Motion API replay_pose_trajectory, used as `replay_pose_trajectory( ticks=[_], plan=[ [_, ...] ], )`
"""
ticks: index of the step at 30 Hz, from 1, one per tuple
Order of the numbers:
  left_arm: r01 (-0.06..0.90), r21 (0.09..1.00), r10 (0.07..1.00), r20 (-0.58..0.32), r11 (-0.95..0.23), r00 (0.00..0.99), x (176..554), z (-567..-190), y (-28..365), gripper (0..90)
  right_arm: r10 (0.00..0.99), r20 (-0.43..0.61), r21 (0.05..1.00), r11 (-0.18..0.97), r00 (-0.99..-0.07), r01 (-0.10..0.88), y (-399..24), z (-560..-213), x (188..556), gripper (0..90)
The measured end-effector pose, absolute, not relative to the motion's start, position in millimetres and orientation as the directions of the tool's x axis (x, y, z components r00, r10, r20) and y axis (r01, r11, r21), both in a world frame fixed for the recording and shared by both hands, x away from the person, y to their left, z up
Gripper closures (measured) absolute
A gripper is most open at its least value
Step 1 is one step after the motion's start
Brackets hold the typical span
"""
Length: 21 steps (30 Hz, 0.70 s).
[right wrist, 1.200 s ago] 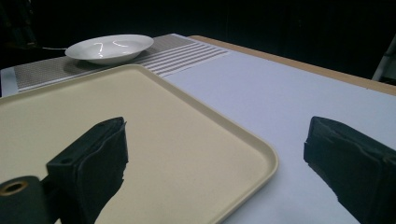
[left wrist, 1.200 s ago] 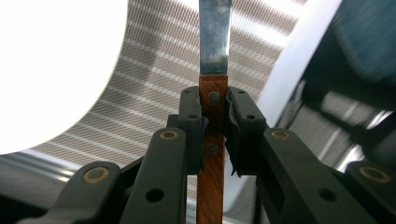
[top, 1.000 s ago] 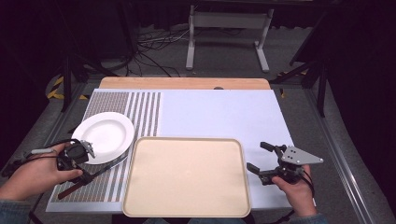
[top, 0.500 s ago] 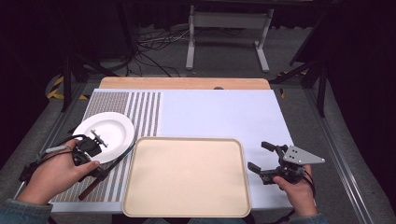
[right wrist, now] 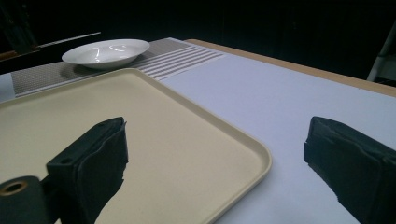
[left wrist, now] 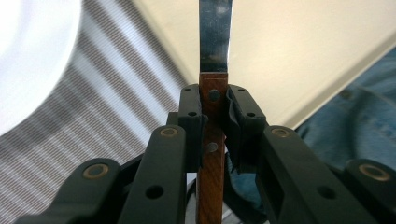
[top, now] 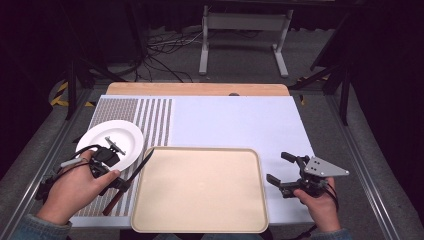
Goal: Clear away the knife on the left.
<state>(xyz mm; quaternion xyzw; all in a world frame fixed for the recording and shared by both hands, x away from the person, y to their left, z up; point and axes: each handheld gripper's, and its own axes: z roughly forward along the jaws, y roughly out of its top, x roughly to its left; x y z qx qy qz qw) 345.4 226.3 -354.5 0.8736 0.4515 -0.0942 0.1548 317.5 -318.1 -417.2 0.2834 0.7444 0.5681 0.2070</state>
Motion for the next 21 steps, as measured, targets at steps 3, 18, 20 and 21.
replay_pose_trajectory(
  ticks=[3,18,20,21],
  plan=[
    [0.808,0.192,0.738,-0.332,-0.558,0.588,346,-354,220,77.8,0.655,0.012,0.963,0.197,-0.755,0.186,-318,-418,318,6.8],
    [0.800,0.194,0.712,-0.371,-0.568,0.596,351,-369,189,77.7,0.660,0.013,0.962,0.196,-0.751,0.189,-320,-419,318,6.7],
    [0.797,0.188,0.706,-0.381,-0.574,0.598,351,-373,186,77.7,0.658,0.015,0.963,0.194,-0.752,0.188,-320,-418,317,6.8],
    [0.793,0.186,0.700,-0.382,-0.581,0.603,352,-376,183,77.7,0.658,0.015,0.963,0.194,-0.752,0.188,-320,-418,317,6.8]
  ],
)
